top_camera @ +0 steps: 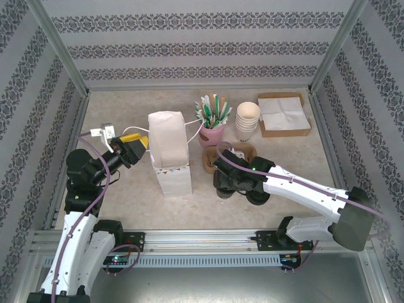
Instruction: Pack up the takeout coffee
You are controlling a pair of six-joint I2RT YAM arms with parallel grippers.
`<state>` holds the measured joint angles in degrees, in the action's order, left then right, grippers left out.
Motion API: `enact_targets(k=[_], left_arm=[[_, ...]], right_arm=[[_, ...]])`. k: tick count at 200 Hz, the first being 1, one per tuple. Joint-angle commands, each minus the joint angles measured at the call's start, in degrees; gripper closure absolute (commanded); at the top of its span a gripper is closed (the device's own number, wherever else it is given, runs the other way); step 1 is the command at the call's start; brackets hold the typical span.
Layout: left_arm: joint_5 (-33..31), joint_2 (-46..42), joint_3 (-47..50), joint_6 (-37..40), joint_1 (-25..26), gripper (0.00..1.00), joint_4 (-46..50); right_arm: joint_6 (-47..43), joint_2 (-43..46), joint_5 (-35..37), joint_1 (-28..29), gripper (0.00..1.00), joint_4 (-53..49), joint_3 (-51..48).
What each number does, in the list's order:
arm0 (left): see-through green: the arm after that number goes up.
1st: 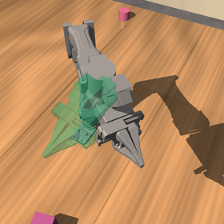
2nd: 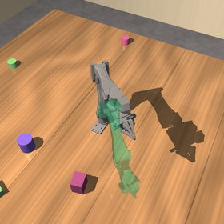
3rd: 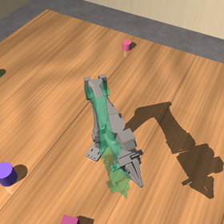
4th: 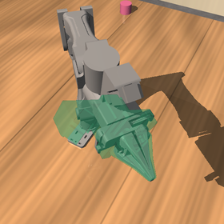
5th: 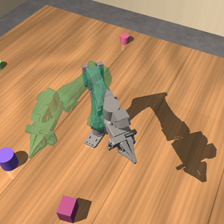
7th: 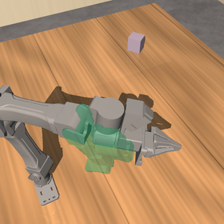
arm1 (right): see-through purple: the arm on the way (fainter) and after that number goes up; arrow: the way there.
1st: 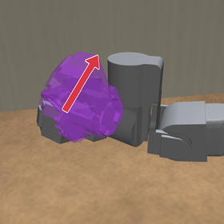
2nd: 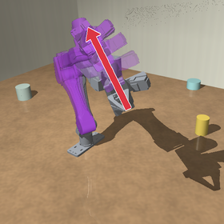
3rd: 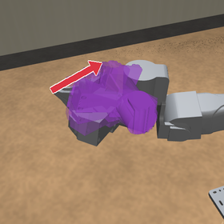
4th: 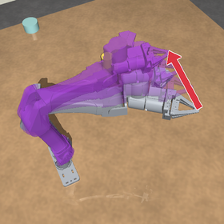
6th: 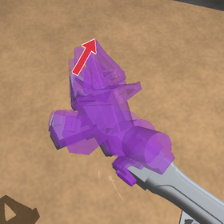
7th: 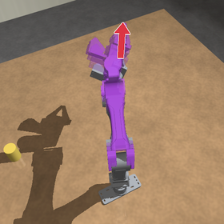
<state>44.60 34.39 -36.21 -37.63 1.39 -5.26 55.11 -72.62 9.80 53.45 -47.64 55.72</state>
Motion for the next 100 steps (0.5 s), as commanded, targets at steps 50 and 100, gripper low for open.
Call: enact_targets(k=[50, 100], left_arm=[[0.7, -0.4, 0.7, -0.2, -0.1, 0.37, -3.0], [0.6, -0.2, 0.6, -0.3, -0.1, 0.37, -2.9]], right_arm=[[2.4, -0.3, 1.2, -0.1, 0.25, -7.9, 2.3], [2.4, 1.9, 1.6, -0.1, 0.19, -6.9, 3.7]])
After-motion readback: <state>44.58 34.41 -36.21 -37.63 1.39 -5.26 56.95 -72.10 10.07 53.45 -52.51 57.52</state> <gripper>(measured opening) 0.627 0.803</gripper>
